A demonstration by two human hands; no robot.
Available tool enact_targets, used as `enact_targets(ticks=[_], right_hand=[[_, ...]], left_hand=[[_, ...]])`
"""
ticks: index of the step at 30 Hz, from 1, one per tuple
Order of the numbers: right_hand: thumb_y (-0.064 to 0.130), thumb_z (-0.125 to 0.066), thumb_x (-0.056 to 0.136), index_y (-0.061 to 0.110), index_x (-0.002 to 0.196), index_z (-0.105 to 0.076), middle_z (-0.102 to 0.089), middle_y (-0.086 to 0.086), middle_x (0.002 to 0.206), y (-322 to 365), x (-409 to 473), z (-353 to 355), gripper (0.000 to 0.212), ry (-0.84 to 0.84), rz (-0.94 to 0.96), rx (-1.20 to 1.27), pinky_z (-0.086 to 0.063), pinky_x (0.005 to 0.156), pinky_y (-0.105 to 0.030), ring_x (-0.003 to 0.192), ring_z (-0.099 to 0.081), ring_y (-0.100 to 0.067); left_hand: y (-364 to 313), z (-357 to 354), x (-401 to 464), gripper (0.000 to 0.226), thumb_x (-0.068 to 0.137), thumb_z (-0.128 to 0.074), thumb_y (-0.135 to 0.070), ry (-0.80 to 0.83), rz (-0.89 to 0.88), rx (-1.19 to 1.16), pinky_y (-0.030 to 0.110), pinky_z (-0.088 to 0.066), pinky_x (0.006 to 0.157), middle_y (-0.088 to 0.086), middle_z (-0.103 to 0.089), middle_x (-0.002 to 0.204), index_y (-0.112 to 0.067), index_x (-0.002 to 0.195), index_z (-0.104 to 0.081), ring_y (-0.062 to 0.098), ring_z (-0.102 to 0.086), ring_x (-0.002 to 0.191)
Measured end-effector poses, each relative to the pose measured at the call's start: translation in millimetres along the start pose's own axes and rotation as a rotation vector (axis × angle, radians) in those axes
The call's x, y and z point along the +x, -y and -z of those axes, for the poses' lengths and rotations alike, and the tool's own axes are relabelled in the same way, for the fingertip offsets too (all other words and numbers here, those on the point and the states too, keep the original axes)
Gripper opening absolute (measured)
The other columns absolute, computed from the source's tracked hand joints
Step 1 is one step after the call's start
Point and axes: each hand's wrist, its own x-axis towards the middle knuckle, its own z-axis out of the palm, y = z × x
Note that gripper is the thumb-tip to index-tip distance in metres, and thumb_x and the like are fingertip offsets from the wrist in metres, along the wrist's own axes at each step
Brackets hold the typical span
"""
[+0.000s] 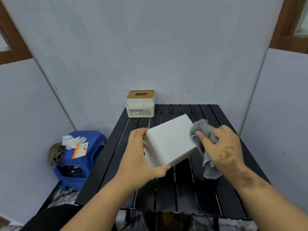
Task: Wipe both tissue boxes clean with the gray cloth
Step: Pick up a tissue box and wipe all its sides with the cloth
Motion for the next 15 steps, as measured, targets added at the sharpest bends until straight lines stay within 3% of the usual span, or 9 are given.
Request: enact_targets(ticks=[2,4,6,8,10,11,13,15], right_hand=[[0.051,-0.070,0.083,0.023,0.106,-0.073,-0.046,0.006,0.083,20.6,-23.9,-10.0,0.037,-0.011,0.165,-0.002,-0.050,0.061,-0.030,0.065,-0.054,-0.014],[0.053,-0.064,0.084,0.024,0.120,-0.070,-0.044,0.008,0.085,40.7,-50.9,-21.3,0.047,0.073,0.373,0.065,-0.049,0.058,-0.026,0.065,-0.053,-0.013],[0.056,-0.060,0.083,0.025,0.123,-0.069,-0.045,0.007,0.085,40.2,-51.0,-20.5,0.051,0.130,0.446,0.068,-0.048,0.056,-0.023,0.065,-0.052,-0.011],[0.054,-0.067,0.083,0.030,0.113,-0.072,-0.046,0.009,0.082,24.3,-34.6,-11.1,0.038,0.090,0.323,0.081,-0.049,0.061,-0.025,0.064,-0.052,-0.011],[0.050,-0.072,0.081,0.033,0.091,-0.070,-0.048,0.007,0.081,6.8,-13.2,5.2,0.020,0.062,0.092,0.091,-0.049,0.060,-0.024,0.067,-0.055,-0.011],[0.050,-0.072,0.080,0.029,0.085,-0.067,-0.049,0.006,0.081,0.8,-8.1,9.8,0.022,0.049,0.024,0.073,-0.046,0.057,-0.019,0.068,-0.057,-0.011],[0.049,-0.073,0.080,0.021,0.092,-0.071,-0.050,0.005,0.081,5.0,-11.5,8.4,0.031,0.047,-0.011,0.054,-0.047,0.055,-0.017,0.066,-0.056,-0.008],[0.047,-0.074,0.081,0.023,0.107,-0.074,-0.048,0.007,0.083,26.8,-32.1,-1.8,0.036,0.058,0.152,0.043,-0.053,0.064,-0.027,0.065,-0.053,-0.009]], left_hand=[[2.4,0.1,1.6,0.098,0.053,-0.095,-0.042,-0.006,0.002,-0.009,0.015,-0.041,0.093,-0.025,-0.038,0.130,-0.036,0.133,-0.038,-0.001,-0.044,0.126],[5.8,0.7,3.2,0.098,0.053,-0.097,-0.035,-0.011,-0.002,-0.033,0.017,-0.044,0.093,-0.022,-0.040,0.130,-0.034,0.133,-0.040,0.003,-0.048,0.123],[8.3,1.6,4.2,0.097,0.054,-0.099,-0.031,-0.007,-0.010,-0.042,0.017,-0.044,0.094,-0.022,-0.041,0.129,-0.035,0.131,-0.041,0.004,-0.049,0.123],[8.5,3.1,5.1,0.096,0.055,-0.098,-0.032,-0.014,-0.009,-0.030,0.015,-0.042,0.095,-0.026,-0.040,0.128,-0.040,0.130,-0.039,0.000,-0.046,0.126],[8.5,4.1,6.2,0.097,0.057,-0.097,-0.034,-0.010,-0.003,-0.015,0.014,-0.040,0.095,-0.029,-0.038,0.129,-0.043,0.130,-0.035,-0.005,-0.042,0.127],[8.6,4.7,6.4,0.097,0.058,-0.097,-0.034,-0.003,-0.001,-0.010,0.012,-0.039,0.095,-0.030,-0.038,0.129,-0.045,0.130,-0.034,-0.007,-0.041,0.127],[9.1,5.5,7.5,0.095,0.059,-0.097,-0.031,0.009,-0.001,-0.006,0.009,-0.039,0.093,-0.032,-0.037,0.127,-0.051,0.125,-0.032,-0.009,-0.041,0.126],[11.4,5.2,8.4,0.095,0.059,-0.098,-0.026,0.014,0.002,-0.027,0.009,-0.042,0.094,-0.030,-0.039,0.127,-0.049,0.127,-0.035,-0.007,-0.043,0.125]])
